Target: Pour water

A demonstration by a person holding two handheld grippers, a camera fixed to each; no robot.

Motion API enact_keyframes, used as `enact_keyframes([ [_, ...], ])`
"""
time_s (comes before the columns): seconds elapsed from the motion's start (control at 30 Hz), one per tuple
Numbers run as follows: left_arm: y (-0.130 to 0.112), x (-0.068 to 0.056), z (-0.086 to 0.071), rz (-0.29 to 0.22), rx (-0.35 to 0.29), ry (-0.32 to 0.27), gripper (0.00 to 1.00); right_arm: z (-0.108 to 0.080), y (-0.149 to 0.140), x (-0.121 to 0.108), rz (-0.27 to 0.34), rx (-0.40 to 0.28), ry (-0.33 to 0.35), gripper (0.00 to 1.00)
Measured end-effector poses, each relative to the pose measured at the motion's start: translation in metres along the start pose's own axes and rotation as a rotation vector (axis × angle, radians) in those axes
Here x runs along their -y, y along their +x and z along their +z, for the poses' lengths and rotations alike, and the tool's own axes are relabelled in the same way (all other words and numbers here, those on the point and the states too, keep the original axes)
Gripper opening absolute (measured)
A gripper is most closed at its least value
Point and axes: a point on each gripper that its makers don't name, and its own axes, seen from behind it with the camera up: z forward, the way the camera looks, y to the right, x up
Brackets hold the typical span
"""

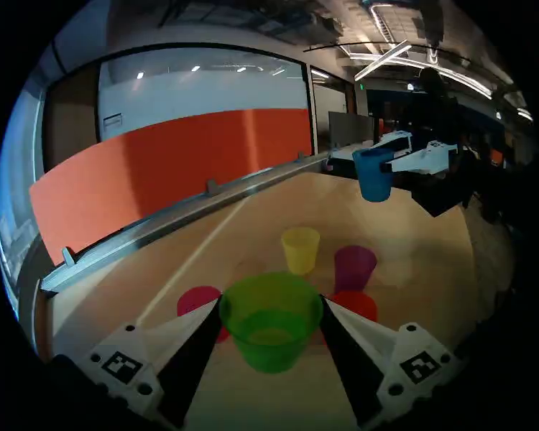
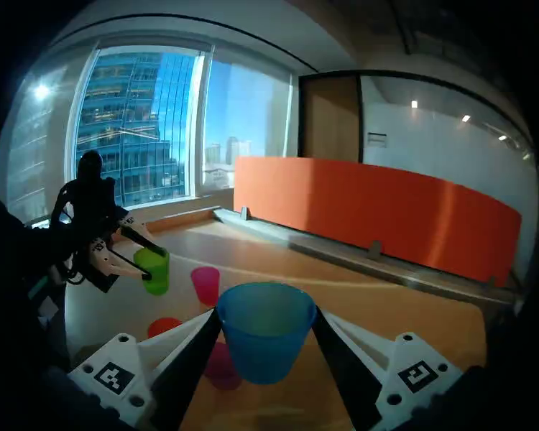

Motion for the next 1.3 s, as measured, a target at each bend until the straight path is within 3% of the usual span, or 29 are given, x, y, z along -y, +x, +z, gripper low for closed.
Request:
enact_keyframes([
  [0.6,-0.057,0.004,0.027,-0.011,0.164,-0.027,0.89,0.019,-0.067,-0.005,0.023,0.161,0.047,0.92],
  [1.3,-0.085,0.017,0.045,-0.054,0.207,-0.026,0.89,0.027,-0.107,0.001,0.017,0.262,0.081,0.92],
])
